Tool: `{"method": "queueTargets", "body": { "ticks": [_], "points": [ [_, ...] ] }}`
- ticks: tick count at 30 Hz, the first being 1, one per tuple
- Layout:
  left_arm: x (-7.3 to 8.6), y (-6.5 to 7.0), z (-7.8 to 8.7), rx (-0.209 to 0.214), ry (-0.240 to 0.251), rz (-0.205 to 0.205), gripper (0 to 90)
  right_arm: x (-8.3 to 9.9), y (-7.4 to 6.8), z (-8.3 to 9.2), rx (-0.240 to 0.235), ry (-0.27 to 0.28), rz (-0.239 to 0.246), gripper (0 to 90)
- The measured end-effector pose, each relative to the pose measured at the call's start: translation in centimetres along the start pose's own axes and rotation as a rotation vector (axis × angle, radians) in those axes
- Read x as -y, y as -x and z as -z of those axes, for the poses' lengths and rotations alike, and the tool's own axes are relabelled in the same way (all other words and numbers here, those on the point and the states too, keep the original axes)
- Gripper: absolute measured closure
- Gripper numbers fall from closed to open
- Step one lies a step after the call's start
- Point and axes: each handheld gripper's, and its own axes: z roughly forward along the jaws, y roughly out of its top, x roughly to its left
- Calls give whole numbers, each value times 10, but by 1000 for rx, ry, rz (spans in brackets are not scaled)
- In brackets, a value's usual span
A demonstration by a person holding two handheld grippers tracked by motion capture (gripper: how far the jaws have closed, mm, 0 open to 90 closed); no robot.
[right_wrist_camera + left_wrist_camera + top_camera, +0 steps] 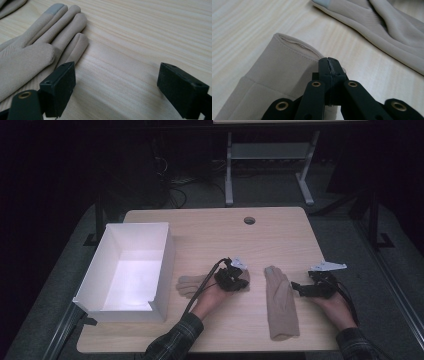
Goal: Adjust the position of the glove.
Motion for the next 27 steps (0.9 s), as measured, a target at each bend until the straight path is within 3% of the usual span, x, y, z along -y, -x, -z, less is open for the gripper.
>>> {"method": "queueTargets", "body": {
  "ticks": [7,17,27],
  "points": [
    [12,9,10,46,-14,-3,898,0,0,0,0,0,-1,148],
    [34,31,30,93,-59,-50,897,0,0,0,0,0,1,148],
    [66,49,56,123,-61,-29,897,1,-1,0,1,0,3,148]
  ]
}}
